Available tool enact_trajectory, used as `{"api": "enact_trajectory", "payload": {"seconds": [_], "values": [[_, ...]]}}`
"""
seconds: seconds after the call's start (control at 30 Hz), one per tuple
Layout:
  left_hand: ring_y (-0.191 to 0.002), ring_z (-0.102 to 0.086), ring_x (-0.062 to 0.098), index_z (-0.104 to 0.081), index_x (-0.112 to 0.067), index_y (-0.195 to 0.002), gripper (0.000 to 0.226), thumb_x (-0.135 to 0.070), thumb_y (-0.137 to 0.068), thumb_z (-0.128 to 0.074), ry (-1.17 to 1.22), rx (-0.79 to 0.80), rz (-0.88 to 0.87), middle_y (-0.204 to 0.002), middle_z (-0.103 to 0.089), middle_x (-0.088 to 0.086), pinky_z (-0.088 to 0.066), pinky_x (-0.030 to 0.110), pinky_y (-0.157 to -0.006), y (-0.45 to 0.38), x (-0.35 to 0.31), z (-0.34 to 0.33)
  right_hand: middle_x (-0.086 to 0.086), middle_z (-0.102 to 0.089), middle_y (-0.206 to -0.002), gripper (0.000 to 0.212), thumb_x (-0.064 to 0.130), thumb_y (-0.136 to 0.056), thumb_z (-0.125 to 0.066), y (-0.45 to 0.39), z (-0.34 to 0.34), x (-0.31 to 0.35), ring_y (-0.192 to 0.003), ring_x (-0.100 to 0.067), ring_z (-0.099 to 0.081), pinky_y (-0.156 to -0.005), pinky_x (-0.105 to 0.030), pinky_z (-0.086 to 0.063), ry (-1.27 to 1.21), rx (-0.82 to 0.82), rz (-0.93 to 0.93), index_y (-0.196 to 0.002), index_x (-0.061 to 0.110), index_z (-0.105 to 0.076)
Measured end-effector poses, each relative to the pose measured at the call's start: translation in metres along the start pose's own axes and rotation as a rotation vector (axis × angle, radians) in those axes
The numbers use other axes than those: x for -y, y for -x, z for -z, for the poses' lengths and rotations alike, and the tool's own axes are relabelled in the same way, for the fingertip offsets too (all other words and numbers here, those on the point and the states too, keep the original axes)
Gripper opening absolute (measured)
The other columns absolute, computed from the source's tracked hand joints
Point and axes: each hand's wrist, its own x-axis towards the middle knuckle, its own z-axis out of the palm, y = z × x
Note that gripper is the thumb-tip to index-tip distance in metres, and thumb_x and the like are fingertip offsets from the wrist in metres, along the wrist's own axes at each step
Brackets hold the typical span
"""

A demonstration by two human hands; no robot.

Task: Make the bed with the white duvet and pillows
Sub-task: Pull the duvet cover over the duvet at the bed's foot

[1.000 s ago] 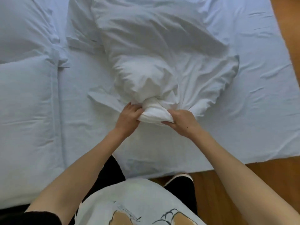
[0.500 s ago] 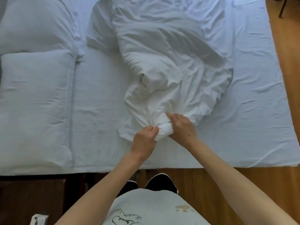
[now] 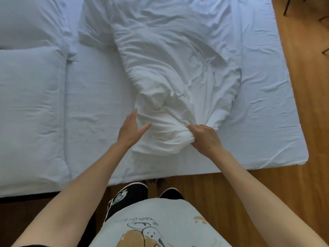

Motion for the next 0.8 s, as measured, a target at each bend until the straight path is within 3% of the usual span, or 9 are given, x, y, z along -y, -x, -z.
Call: {"api": "enact_trajectory", "payload": {"seconds": [0.17,0.27,0.37,0.47,0.53,0.63,0.73,0.8], "values": [[-0.137,-0.036,0.031,-0.003,-0.014,-0.152,0.111,-0.059,-0.076,-0.070,0.396,0.101,0.315,-0.154,-0.031,0.008,-0.034,0.043,-0.109,-0.040,-0.009,-0.009,-0.007,-0.065,-0.069,0.026,0.005,-0.068,-0.076,0.002,-0.004,0.003,-0.059,-0.031,-0.060,-0.051,-0.035,-0.048,0.003,-0.013,-0.002,-0.091,0.007,-0.064],[-0.134,-0.039,0.034,-0.008,-0.015,-0.151,0.136,-0.070,-0.047,-0.075,0.559,0.115,0.417,-0.151,-0.033,0.009,-0.044,0.048,-0.099,-0.063,-0.007,-0.018,-0.005,-0.064,-0.068,0.029,0.004,-0.066,-0.077,0.001,-0.007,0.003,-0.058,-0.028,-0.060,-0.050,-0.032,-0.046,-0.003,-0.027,0.006,-0.092,0.008,-0.065],[-0.119,-0.053,0.028,-0.031,-0.022,-0.144,0.119,-0.058,-0.044,-0.083,0.670,0.096,0.377,-0.136,-0.049,0.003,-0.057,0.042,-0.075,-0.079,-0.005,-0.025,-0.004,-0.062,-0.066,0.032,0.001,-0.062,-0.077,0.000,-0.011,0.000,-0.055,-0.026,-0.057,-0.048,-0.028,-0.041,0.011,-0.047,0.019,-0.091,0.008,-0.065],[-0.105,-0.060,0.024,-0.053,-0.019,-0.125,0.082,-0.050,-0.053,-0.078,0.520,0.032,0.280,-0.116,-0.063,0.001,-0.054,0.039,-0.081,-0.080,-0.005,-0.028,-0.003,-0.060,-0.066,0.035,-0.003,-0.060,-0.077,0.001,-0.016,-0.001,-0.054,-0.025,-0.054,-0.051,-0.024,-0.033,0.018,-0.042,0.025,-0.091,0.007,-0.065],[-0.097,-0.060,0.025,-0.056,-0.015,-0.112,0.055,-0.041,-0.066,-0.072,0.436,-0.007,0.265,-0.102,-0.062,0.000,-0.046,0.033,-0.075,-0.075,-0.004,-0.027,-0.004,-0.060,-0.072,0.041,-0.004,-0.059,-0.076,0.004,-0.024,-0.001,-0.059,-0.025,-0.055,-0.052,-0.026,-0.034,0.017,-0.001,-0.009,-0.096,0.007,-0.063],[-0.095,-0.058,0.032,-0.053,-0.007,-0.109,0.037,-0.026,-0.080,-0.066,0.339,-0.082,0.243,-0.097,-0.058,0.008,-0.041,0.033,-0.072,-0.062,0.002,-0.013,-0.009,-0.061,-0.101,0.053,-0.002,-0.069,-0.069,0.011,-0.035,0.000,-0.087,-0.032,-0.059,-0.068,-0.035,-0.046,0.030,0.196,-0.074,-0.119,0.009,-0.057],[-0.083,-0.056,0.031,-0.053,-0.002,-0.106,0.028,-0.017,-0.085,-0.063,0.205,-0.121,0.151,-0.093,-0.060,0.013,-0.041,0.035,-0.066,-0.037,0.001,0.009,-0.010,-0.040,-0.142,0.066,0.005,-0.082,-0.059,0.019,-0.044,0.009,-0.132,-0.031,-0.036,-0.102,-0.035,-0.039,-0.007,0.491,-0.144,-0.143,0.017,-0.038],[-0.075,-0.051,0.026,-0.054,-0.003,-0.109,0.029,-0.015,-0.085,-0.063,0.144,-0.125,0.072,-0.086,-0.057,0.008,-0.034,0.032,-0.061,-0.016,-0.004,0.020,-0.011,-0.034,-0.148,0.071,0.015,-0.082,-0.066,0.016,-0.043,0.027,-0.135,-0.030,-0.032,-0.106,-0.040,-0.041,-0.054,0.429,-0.123,-0.146,0.019,-0.033]]}}
